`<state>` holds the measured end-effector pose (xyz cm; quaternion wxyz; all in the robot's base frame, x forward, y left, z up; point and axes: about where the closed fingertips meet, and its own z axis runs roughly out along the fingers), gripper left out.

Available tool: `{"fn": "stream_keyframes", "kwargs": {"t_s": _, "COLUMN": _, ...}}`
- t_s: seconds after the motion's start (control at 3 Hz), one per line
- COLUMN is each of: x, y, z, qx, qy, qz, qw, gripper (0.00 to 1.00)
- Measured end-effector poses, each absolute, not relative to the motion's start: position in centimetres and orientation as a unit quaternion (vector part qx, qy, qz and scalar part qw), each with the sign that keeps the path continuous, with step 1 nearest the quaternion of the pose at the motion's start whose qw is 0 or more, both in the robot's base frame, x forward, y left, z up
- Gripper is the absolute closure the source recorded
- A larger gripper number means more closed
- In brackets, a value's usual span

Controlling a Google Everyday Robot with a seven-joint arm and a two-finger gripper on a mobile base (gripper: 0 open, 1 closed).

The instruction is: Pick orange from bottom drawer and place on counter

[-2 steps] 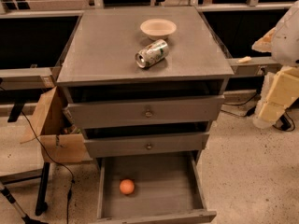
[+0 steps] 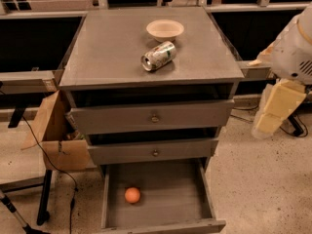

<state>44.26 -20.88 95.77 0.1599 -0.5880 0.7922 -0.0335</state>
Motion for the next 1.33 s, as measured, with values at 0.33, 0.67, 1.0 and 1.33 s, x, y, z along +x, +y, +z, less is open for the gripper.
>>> {"fn": "stream_keyframes", "kwargs": {"t_s": 0.33, "x": 44.3, "y": -19.5, "z": 92.0, "qx": -0.548, "qy": 0.819, "qz": -0.036, "qw": 0.165, "gripper": 0.00}}
{"fn": "stream_keyframes", "kwargs": {"t_s": 0.67, "x": 44.7, "y": -17.4, "z": 84.1, "qx": -0.497, "qy": 0.853, "qz": -0.016, "qw": 0.158, "gripper": 0.00}}
{"fn": "stream_keyframes", "kwargs": {"t_s": 1.0, "x": 44.7, "y": -14.6, "z": 71.2, "qx": -0.443, "qy": 0.886, "qz": 0.007, "qw": 0.137, "gripper": 0.00}}
{"fn": "stream_keyframes", "kwargs": {"t_s": 1.33, "x": 46.3, "y": -12.2, "z": 65.1, "qx": -0.432, "qy": 0.889, "qz": 0.006, "qw": 0.153, "gripper": 0.00}}
